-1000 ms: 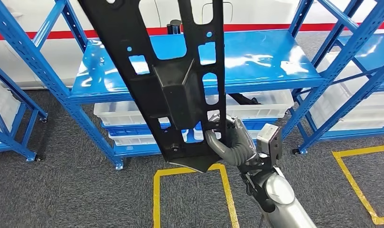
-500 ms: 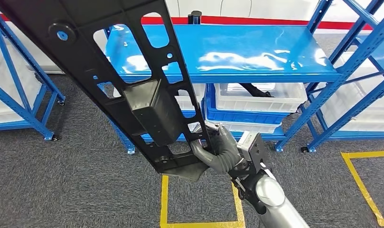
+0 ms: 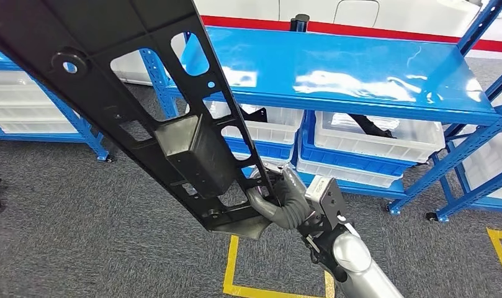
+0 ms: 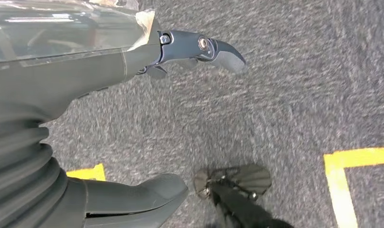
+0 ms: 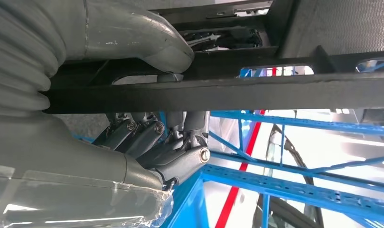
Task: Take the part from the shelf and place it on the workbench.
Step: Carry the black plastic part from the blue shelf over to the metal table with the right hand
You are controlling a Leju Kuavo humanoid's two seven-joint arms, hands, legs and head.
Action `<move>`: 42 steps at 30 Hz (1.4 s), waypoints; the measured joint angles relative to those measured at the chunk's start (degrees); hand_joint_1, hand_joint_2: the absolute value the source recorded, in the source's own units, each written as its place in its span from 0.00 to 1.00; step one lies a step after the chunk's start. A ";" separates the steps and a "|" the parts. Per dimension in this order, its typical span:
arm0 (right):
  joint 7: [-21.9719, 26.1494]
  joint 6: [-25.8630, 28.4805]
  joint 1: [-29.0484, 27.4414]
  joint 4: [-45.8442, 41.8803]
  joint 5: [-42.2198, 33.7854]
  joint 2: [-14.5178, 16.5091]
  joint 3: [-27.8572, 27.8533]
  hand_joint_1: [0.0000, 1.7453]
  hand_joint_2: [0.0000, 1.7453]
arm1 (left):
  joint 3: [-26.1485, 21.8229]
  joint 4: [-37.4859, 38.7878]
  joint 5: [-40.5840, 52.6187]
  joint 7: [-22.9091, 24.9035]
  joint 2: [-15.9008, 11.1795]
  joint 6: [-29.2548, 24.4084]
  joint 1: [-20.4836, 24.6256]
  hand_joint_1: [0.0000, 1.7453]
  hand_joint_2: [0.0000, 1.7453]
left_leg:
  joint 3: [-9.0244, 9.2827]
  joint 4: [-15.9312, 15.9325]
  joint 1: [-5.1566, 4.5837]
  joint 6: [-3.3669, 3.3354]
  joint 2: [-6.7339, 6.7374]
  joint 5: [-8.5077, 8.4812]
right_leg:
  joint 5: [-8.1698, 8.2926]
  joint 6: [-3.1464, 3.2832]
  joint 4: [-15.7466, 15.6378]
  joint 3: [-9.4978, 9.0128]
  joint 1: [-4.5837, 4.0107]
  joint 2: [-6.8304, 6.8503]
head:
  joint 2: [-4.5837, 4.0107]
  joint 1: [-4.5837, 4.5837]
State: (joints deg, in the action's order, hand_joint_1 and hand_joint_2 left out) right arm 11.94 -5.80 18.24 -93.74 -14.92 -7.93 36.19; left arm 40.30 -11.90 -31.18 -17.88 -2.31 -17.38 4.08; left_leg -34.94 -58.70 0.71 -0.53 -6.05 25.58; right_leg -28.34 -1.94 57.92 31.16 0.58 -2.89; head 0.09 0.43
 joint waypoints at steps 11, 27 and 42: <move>0.27 -0.71 0.17 0.02 0.49 0.16 0.37 1.00 1.00 | 0.46 0.05 0.08 -0.78 -0.29 0.38 -0.10 0.00 1.00 | -1.84 -5.02 0.30 1.93 8.73 1.61 | 0.15 1.38 -0.44 -0.38 0.12 7.01 | 0.00 0.58; 0.42 -0.62 -0.37 -0.02 0.72 -0.38 0.39 1.00 1.00 | 1.14 0.05 0.26 -0.77 -0.95 1.79 0.21 0.00 1.00 | -1.15 0.18 0.12 -0.71 1.03 -1.52 | -2.09 -1.51 2.76 0.37 0.82 -0.28 | 0.00 -0.21; 0.43 -0.62 -0.24 -0.04 0.86 -0.03 0.43 1.00 1.00 | 1.34 0.17 0.53 -0.84 -1.27 2.15 0.12 0.00 1.00 | -1.20 -3.43 0.18 1.54 8.52 1.24 | -0.38 1.68 -0.06 -0.50 -0.23 7.61 | 0.00 0.46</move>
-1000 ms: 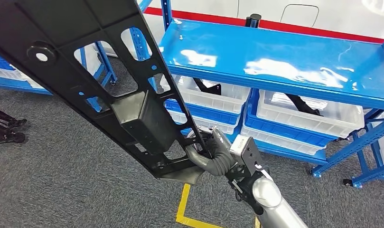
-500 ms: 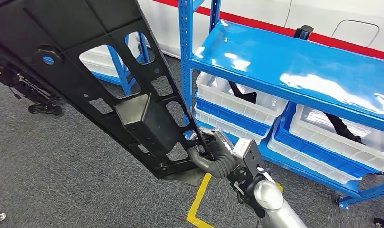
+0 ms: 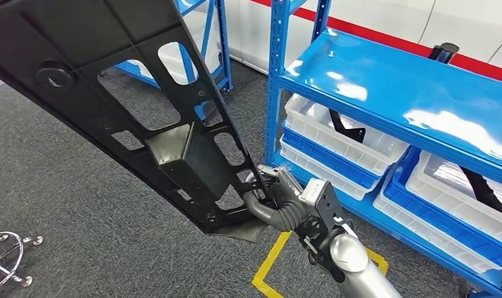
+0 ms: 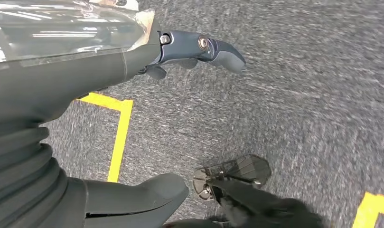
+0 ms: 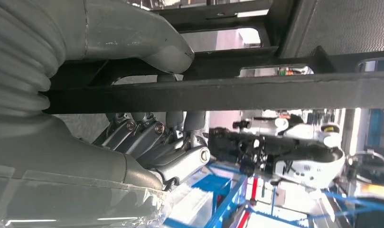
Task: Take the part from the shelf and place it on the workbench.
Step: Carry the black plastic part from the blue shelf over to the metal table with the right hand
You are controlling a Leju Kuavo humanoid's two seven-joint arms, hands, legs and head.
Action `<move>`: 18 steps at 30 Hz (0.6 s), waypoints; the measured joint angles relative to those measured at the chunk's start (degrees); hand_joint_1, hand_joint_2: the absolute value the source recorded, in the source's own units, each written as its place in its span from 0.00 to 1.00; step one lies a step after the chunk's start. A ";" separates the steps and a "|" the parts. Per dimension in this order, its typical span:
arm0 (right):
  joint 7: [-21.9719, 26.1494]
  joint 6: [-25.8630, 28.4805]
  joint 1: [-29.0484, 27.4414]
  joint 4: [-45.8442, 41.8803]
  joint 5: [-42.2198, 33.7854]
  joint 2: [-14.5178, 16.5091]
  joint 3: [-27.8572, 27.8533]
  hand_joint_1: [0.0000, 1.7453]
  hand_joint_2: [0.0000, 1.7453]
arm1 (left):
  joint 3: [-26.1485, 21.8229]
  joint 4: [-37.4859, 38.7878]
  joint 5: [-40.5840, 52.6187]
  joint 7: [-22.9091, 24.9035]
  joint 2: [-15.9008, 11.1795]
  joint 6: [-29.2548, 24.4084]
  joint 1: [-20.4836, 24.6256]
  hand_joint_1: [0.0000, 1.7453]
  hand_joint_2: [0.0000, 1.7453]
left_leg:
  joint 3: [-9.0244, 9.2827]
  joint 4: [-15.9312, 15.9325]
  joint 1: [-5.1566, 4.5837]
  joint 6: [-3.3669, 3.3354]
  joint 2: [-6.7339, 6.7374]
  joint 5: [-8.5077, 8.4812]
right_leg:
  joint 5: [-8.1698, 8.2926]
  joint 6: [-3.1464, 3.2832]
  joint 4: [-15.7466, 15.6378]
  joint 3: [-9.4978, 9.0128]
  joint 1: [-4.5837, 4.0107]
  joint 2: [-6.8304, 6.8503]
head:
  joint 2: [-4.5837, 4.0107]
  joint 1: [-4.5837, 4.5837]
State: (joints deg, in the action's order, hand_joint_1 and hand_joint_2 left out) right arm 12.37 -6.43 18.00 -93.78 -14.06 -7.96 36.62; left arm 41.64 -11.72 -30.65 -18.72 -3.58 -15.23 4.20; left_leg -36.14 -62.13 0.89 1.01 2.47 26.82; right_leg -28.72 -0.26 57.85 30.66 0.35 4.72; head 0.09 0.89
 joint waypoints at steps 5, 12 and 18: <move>0.00 0.00 0.23 -0.02 0.03 0.14 0.00 1.00 1.00 | 0.00 -0.02 0.15 -0.10 -0.06 0.00 0.04 0.00 1.00 | 1.31 3.69 -0.64 -1.93 -0.91 -1.06 | -0.46 -1.13 0.24 0.20 -0.50 1.25 | 0.00 -0.25; 0.00 0.00 -0.31 0.02 0.09 -0.19 -0.02 1.00 1.00 | 0.01 -0.02 0.32 -0.26 -0.16 0.23 0.33 0.00 1.00 | 0.97 4.15 -0.25 -3.07 -5.48 -1.97 | -6.41 -1.66 15.92 7.63 0.28 -4.57 | -0.01 -0.63; 0.00 0.00 -0.54 0.02 0.13 -0.34 -0.05 1.00 1.00 | 0.00 -0.01 0.28 -0.15 -0.28 0.66 0.38 0.00 1.00 | 0.17 3.78 -0.22 -1.40 -9.69 -2.56 | -0.42 -2.51 0.64 0.42 1.01 -8.24 | -0.01 -0.60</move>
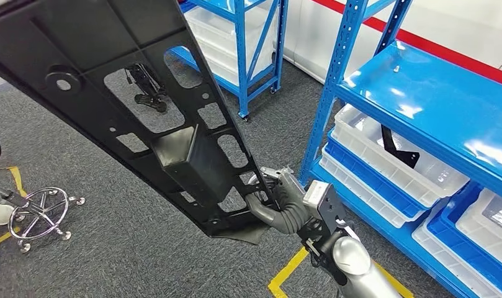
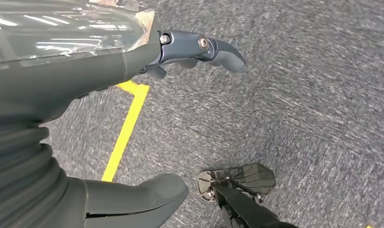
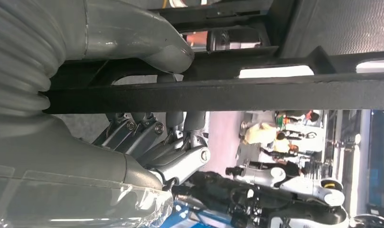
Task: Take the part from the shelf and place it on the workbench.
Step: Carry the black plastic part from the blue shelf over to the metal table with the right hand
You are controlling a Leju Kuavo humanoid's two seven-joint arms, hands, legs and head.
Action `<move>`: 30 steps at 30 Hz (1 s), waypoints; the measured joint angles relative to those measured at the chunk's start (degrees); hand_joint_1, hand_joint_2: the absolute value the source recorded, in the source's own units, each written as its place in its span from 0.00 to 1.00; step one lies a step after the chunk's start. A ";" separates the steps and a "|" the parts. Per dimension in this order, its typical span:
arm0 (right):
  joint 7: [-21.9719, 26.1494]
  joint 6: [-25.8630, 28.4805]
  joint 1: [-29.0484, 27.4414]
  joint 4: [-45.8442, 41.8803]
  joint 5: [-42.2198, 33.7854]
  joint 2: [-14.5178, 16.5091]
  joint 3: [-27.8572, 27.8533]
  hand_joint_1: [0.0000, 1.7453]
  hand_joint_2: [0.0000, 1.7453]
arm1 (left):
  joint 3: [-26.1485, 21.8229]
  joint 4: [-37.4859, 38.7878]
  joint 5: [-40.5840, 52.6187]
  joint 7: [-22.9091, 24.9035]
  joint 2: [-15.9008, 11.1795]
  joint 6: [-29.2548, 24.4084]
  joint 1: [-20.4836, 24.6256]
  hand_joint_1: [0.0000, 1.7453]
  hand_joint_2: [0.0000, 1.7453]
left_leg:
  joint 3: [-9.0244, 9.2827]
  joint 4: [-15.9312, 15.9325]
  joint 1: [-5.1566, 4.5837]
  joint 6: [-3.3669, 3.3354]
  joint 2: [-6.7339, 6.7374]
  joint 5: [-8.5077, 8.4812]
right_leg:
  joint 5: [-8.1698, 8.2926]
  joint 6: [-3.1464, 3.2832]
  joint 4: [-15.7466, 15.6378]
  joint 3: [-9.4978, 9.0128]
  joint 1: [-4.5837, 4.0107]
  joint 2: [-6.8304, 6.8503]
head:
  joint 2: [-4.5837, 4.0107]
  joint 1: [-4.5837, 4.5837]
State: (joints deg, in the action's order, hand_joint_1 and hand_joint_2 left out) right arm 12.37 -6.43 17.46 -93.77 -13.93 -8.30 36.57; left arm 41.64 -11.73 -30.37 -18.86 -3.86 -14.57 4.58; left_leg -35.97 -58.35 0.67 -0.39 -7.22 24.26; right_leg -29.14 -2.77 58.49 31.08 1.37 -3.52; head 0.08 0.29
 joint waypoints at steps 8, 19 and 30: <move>-0.11 0.93 0.14 0.40 1.53 0.31 -0.47 1.00 1.00 | 0.02 0.15 -0.14 -0.11 0.02 0.01 -0.29 0.00 1.00 | -7.92 -15.97 0.14 1.44 6.93 7.58 | 0.55 2.66 -0.35 -0.04 -0.49 5.59 | 0.01 0.60; -0.13 0.96 0.98 1.24 1.61 0.76 -0.97 1.00 1.00 | 0.01 0.16 -0.36 -0.08 0.02 0.02 -0.14 0.00 1.00 | 0.50 -0.07 -0.56 -1.25 8.64 0.86 | -1.76 1.39 1.90 0.58 -1.39 8.26 | 0.01 0.09; -0.17 0.91 0.99 2.48 1.76 0.63 -1.34 1.00 1.00 | 0.00 0.18 -0.68 -0.13 -0.02 0.13 -0.20 0.00 1.00 | -0.23 -0.41 -0.33 -0.52 -0.08 0.21 | 0.13 0.02 0.67 0.90 -0.10 0.10 | 0.01 -0.34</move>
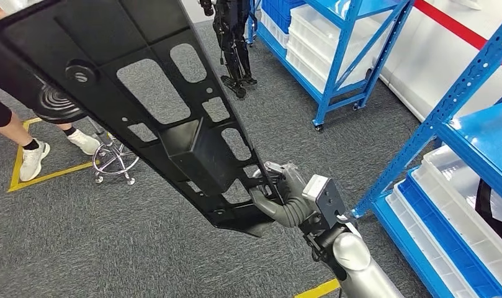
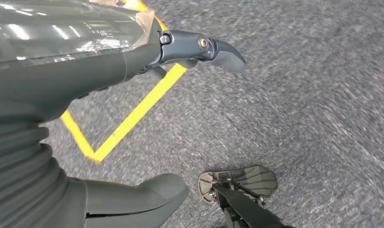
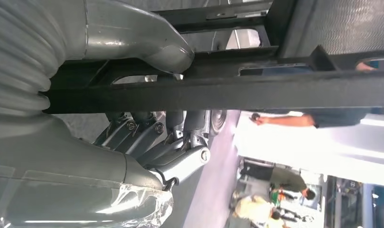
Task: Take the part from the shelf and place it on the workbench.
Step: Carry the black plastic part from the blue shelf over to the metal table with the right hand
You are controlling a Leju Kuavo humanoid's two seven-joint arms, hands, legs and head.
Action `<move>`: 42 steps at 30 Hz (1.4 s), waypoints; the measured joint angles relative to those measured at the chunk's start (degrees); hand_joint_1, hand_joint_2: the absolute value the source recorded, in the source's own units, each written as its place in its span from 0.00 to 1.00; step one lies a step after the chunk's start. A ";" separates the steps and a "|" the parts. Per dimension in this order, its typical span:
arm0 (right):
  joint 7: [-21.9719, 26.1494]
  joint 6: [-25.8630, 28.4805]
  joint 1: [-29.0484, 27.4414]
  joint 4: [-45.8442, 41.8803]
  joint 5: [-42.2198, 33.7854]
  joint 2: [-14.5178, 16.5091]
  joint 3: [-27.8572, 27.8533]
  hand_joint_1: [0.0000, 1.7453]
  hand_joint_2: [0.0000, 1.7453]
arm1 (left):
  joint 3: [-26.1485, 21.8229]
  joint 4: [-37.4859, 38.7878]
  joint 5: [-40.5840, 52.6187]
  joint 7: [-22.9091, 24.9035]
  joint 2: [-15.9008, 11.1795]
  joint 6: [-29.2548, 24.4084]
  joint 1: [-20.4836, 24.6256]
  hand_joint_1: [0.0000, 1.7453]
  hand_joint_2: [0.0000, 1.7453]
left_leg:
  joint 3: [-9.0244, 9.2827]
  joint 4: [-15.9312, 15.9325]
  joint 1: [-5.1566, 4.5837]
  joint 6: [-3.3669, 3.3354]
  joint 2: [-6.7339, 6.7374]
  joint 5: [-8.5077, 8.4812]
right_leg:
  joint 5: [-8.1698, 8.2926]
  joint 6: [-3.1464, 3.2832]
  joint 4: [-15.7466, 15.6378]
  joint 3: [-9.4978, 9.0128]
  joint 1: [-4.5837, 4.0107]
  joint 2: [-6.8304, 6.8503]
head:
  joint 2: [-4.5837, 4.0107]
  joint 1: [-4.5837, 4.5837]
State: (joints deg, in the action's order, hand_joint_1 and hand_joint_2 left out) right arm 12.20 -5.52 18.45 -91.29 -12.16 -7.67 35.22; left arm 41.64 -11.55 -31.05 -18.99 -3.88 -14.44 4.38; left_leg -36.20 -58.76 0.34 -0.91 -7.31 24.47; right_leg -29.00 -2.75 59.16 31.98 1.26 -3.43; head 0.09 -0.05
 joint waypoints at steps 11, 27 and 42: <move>0.00 -0.05 0.06 0.07 0.02 0.45 -0.01 1.00 1.00 | 0.02 0.12 0.15 -0.03 0.12 0.06 -0.35 0.00 1.00 | -6.35 -12.56 0.41 1.76 7.63 4.69 | 0.16 3.00 -0.36 -0.36 -0.73 7.46 | 0.00 0.84; -0.03 -0.55 -0.43 0.40 0.34 0.36 -0.04 1.00 1.00 | 0.02 0.14 0.69 -0.03 -0.25 0.08 -0.17 0.00 1.00 | 0.56 0.23 0.03 -1.00 2.23 0.21 | -2.92 0.03 8.79 4.43 -0.33 2.72 | -0.01 0.09; -0.03 -0.95 -0.25 0.54 0.31 0.64 -0.01 1.00 1.00 | 0.07 0.17 1.04 0.33 -0.30 0.07 -0.37 0.00 1.00 | -5.17 -10.62 0.57 1.95 8.05 4.07 | 0.63 3.27 -0.27 0.24 -0.71 8.13 | 0.00 0.83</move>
State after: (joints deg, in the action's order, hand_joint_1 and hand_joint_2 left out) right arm 12.17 -6.47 18.20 -90.74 -11.85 -7.03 35.22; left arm 41.70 -11.38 -30.01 -18.66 -4.18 -14.37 4.01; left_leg -41.37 -69.38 0.91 1.04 0.75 28.54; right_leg -28.38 0.51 58.89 32.22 0.55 4.70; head 0.09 0.78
